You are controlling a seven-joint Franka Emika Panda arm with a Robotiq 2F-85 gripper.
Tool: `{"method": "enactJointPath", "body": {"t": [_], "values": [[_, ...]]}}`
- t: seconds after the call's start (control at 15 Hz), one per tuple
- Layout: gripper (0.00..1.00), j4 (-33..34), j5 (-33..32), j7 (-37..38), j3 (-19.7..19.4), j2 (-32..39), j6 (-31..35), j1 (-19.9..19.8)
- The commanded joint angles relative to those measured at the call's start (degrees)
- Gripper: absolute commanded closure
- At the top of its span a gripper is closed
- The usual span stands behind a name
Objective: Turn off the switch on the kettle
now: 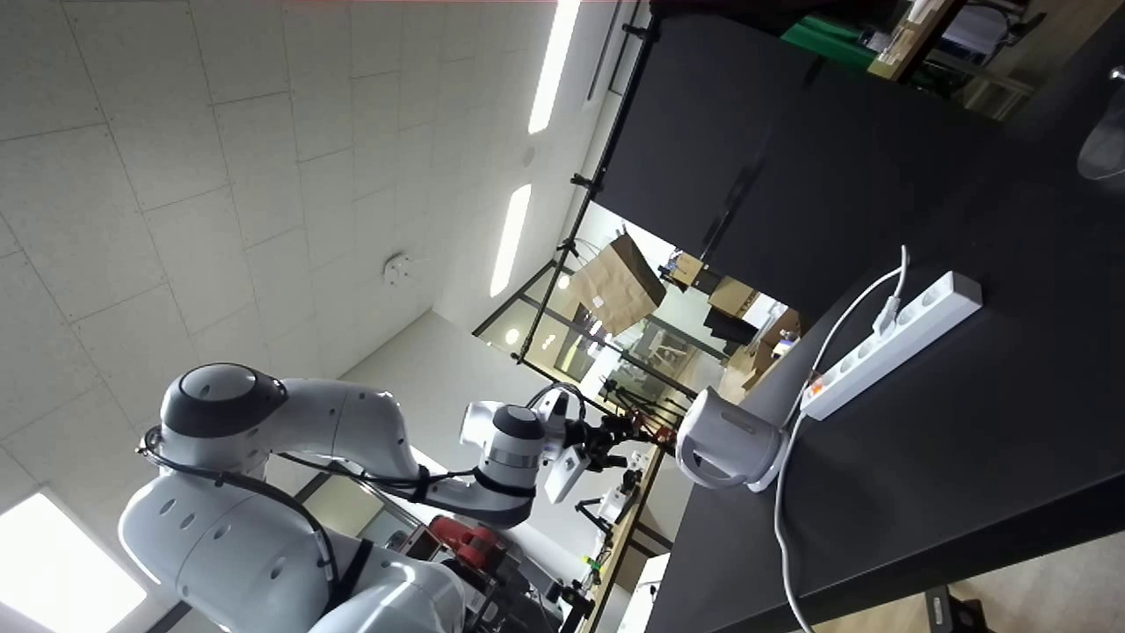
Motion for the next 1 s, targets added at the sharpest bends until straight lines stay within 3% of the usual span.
{"method": "enactJointPath", "body": {"t": [0.0, 0.47, 0.53, 0.93], "values": [[0.00, 2.48, -1.25, -0.52, 1.32, 3.99, -0.22, -1.72], [0.00, 4.08, -1.41, -1.73, 0.19, 8.58, -0.83, -0.80], [0.00, 3.40, 9.31, -10.56, -9.58, 8.13, -0.50, 10.70], [0.00, 5.23, 21.67, -22.80, -27.41, 12.17, -0.01, 29.29]]}}
